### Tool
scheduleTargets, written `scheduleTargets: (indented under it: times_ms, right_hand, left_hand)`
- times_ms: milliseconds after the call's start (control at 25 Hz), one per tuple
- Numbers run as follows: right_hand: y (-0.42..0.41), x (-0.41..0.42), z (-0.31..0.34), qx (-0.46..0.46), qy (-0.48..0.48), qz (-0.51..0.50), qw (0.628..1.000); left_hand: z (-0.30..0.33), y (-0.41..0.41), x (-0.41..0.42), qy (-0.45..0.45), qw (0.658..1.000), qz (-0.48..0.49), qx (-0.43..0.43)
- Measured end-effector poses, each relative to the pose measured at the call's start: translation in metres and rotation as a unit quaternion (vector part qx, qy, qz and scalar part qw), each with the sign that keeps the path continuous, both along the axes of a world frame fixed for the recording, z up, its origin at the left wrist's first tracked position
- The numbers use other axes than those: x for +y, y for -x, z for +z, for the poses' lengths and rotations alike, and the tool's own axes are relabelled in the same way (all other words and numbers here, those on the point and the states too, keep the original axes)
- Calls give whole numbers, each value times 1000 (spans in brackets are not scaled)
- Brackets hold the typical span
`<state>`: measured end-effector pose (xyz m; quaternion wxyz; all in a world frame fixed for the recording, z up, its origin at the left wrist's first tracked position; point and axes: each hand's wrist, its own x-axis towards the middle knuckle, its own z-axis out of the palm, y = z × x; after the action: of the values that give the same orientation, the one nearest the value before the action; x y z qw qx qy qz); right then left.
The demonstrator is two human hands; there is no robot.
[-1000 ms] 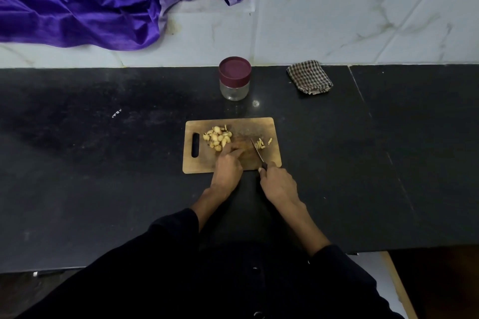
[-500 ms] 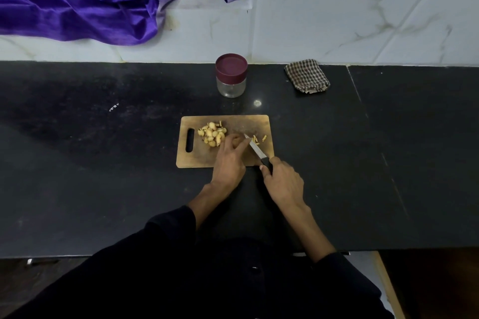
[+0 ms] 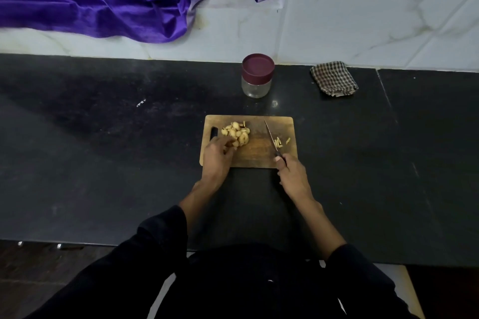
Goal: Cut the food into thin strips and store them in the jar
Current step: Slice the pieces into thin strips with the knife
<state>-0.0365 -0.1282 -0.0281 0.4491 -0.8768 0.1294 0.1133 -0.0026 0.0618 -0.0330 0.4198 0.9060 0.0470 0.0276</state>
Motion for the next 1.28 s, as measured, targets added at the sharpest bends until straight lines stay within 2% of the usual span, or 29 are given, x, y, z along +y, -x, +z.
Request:
scheduleTargets:
  times_ms: [120,280,400,720,920,1040,1280]
  right_hand:
    - [-3,5,-4,1,16,0,1000]
    - [-5,2,-7,15,-7,-14,1000]
    - [-7,2,-9,25,-7,-19,999]
    - [-8,2,-10,33,-13,-23,999]
    - [-7,3,-8,21,-9,-22,999]
    - [-5,3,-6,18,-4,-14,1000]
    - [-3,3,-2,16,-11,-22,1000]
  left_hand:
    - [-3,-16,-6,-25,999,-24,10]
    - [-6,-28,-16,-82,995,-31,43]
    - [-8,-28,-17,-98,994,-31,29]
    - [1,-24,-17,-36,998,-39,-29]
    - [4,-26,-43,43,996,-73,25]
    - [-4,-32,-55,30,995,-76,52]
    - [-10,-27,-55,-19,997,-73,21]
